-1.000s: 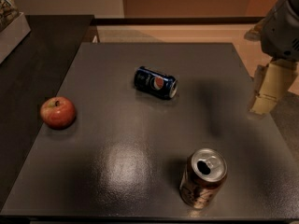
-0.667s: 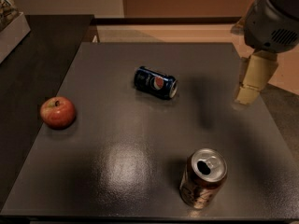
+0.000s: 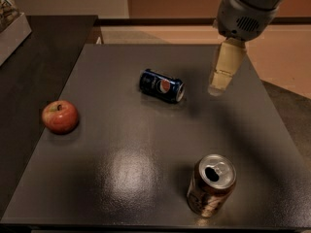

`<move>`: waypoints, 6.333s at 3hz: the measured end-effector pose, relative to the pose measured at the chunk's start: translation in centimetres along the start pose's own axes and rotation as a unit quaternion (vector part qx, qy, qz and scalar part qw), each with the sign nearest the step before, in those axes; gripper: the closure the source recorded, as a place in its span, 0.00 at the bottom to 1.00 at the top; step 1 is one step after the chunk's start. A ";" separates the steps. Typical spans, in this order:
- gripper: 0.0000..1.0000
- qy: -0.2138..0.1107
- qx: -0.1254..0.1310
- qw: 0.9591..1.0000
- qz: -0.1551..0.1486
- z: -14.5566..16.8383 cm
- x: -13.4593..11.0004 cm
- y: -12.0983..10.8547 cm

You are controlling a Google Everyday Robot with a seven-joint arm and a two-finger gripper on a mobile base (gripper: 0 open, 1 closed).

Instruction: Place pepsi can upright

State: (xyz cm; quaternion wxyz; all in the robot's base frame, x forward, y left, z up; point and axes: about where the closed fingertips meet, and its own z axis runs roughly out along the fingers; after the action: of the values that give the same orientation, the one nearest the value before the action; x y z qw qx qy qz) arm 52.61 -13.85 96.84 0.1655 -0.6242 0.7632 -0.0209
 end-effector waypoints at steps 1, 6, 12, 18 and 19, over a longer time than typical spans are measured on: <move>0.00 -0.002 -0.017 1.000 0.018 2.6 -2.4 -0.8; 0.00 0.089 -0.055 0.987 0.121 12.7 -8.0 -1.1; 0.64 0.100 -0.055 0.976 0.187 14.5 -6.7 -0.3; 1.00 0.007 0.226 0.953 -0.200 2.6 -7.3 -5.8; 1.00 0.017 0.274 0.928 -0.252 2.2 -7.9 -5.6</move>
Offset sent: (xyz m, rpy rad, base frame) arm 0.0394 0.0940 -0.0707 0.0207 0.1604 -0.0520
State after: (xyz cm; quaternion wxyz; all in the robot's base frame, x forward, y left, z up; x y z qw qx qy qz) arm 59.81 -7.12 97.87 0.3067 -0.7256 0.5483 -0.2806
